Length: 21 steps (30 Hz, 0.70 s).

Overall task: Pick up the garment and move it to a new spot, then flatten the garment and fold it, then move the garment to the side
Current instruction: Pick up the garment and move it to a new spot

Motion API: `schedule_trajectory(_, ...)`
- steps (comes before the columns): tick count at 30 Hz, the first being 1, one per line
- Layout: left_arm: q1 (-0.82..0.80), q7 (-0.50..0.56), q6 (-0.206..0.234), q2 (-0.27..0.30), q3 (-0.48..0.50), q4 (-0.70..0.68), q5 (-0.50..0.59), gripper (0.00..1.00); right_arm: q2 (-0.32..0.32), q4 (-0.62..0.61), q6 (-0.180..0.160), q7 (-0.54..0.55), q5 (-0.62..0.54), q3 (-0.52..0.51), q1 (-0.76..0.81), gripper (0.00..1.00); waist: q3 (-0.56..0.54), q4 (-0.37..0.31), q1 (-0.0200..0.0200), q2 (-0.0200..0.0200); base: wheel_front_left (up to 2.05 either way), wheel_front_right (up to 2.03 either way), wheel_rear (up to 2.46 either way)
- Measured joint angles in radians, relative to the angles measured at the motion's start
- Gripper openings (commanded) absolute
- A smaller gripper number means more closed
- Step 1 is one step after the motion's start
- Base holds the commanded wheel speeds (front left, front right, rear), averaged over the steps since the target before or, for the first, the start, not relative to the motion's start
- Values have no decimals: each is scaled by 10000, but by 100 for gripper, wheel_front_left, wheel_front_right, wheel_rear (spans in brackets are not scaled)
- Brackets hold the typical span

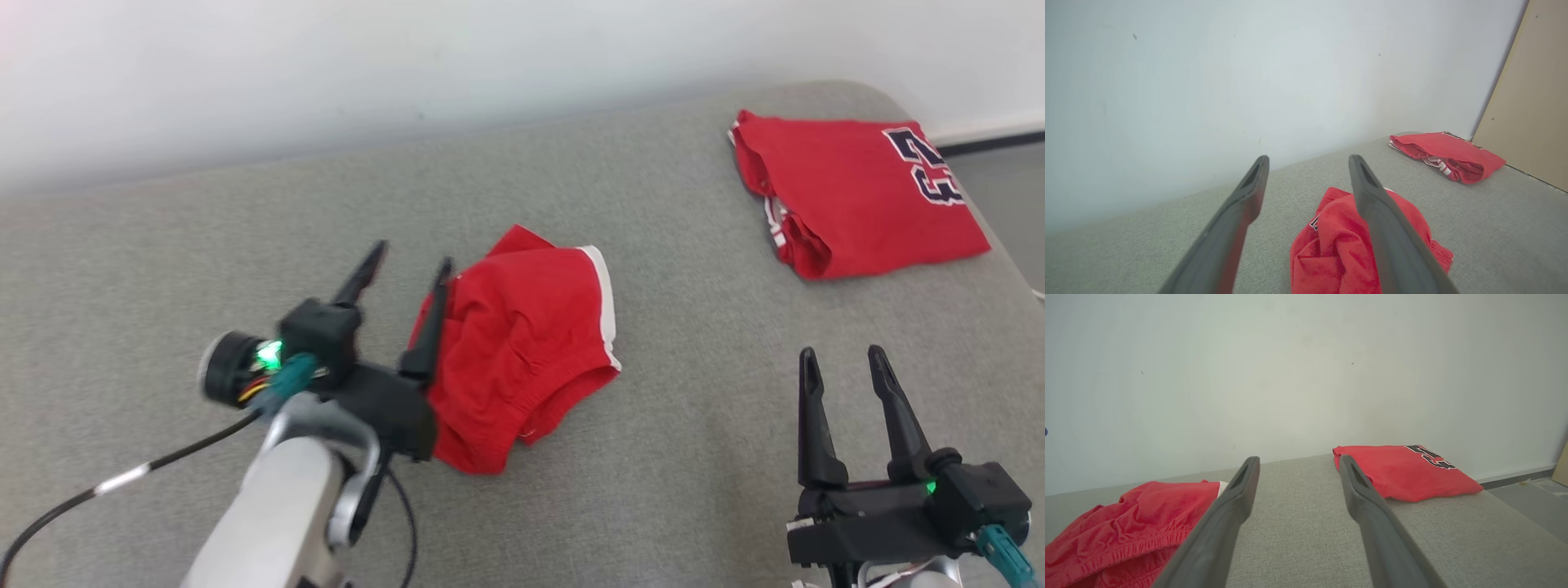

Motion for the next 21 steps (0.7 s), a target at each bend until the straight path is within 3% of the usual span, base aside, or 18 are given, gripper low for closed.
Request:
schedule_trajectory(7,1105,-780,468,708,821,-504,-221,100,2,10,0,0,-71,-73,419,100,-563,479,0,0,0,0,0)
schedule_trajectory(17,3410,-1145,1277,1695,1766,-1473,-418,100,4,10,0,-2,-134,-31,953,100,-1367,970,0,0,0,0,0)
schedule_trajectory(21,4074,-1267,1411,1891,1919,-2011,-428,100,4,-27,0,-2,-132,-56,1097,100,-1527,1073,0,-1,0,0,0)
